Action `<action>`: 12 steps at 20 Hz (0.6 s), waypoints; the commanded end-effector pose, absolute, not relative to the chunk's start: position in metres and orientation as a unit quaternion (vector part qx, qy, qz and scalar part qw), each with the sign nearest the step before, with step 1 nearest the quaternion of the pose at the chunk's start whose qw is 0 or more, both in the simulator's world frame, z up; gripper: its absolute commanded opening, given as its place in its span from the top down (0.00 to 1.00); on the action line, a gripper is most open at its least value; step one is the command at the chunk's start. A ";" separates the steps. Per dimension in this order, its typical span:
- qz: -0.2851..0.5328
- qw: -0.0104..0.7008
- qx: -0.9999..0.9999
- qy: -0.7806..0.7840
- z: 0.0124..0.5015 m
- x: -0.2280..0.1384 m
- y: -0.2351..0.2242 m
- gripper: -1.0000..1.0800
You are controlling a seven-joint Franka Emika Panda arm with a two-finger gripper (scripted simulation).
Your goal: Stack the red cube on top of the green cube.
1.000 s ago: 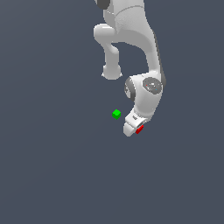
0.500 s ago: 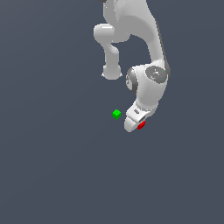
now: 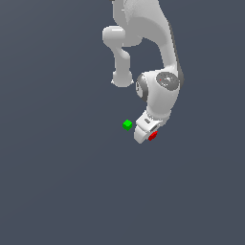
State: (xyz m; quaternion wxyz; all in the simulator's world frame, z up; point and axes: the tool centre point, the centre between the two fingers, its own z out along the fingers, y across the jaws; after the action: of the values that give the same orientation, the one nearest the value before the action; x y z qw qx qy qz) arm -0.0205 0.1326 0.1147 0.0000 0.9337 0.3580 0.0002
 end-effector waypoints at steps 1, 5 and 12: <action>0.000 0.000 0.934 0.358 0.113 -0.026 0.128 1.00; 0.000 0.000 0.934 0.358 0.107 -0.040 0.116 1.00; 0.000 0.000 0.934 0.358 0.091 -0.079 0.086 1.00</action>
State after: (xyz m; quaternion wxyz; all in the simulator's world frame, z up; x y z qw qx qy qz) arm -0.0697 0.0935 0.0947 0.0000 0.9338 0.3579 0.0001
